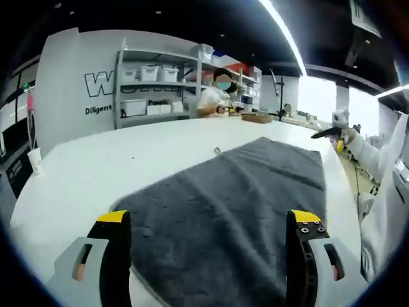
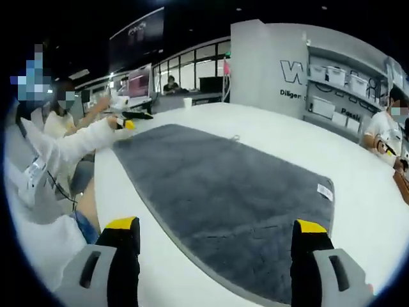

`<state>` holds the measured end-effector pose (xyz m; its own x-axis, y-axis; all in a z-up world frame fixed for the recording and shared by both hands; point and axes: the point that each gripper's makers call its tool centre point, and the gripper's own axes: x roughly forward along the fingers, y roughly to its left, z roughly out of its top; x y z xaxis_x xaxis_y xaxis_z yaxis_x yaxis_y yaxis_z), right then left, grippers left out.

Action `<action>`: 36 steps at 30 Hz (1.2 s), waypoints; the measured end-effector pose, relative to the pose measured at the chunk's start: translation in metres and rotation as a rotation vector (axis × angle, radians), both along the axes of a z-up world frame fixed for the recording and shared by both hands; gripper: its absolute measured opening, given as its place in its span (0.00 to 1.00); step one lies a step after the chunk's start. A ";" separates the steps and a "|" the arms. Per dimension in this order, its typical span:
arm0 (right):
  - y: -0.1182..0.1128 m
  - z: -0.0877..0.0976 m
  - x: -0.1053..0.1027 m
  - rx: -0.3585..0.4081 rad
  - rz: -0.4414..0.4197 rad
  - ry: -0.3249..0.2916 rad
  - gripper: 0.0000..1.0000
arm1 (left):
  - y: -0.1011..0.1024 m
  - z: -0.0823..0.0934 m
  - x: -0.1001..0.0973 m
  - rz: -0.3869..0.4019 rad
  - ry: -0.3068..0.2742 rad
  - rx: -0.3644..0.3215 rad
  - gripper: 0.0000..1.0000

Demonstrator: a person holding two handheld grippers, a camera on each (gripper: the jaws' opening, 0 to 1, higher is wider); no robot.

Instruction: Open the folded towel by lifting each exposed corner and separating the folded layers until the towel lies flat within the target outline without major curled edges

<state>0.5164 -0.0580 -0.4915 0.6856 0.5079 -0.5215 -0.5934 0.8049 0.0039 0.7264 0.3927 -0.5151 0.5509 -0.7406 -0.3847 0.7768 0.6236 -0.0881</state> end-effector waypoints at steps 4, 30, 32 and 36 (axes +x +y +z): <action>0.001 -0.001 0.000 -0.007 0.006 0.008 0.99 | -0.003 -0.022 0.030 0.028 0.107 -0.041 1.00; -0.022 0.005 -0.006 -0.039 -0.044 -0.008 0.99 | 0.023 0.001 0.038 0.121 0.026 -0.077 1.00; -0.030 0.012 -0.009 -0.038 -0.074 -0.029 0.99 | 0.022 0.015 0.009 0.108 -0.009 -0.080 1.00; -0.036 0.015 -0.014 -0.028 -0.099 -0.049 0.99 | 0.027 0.035 -0.040 0.117 -0.079 -0.054 1.00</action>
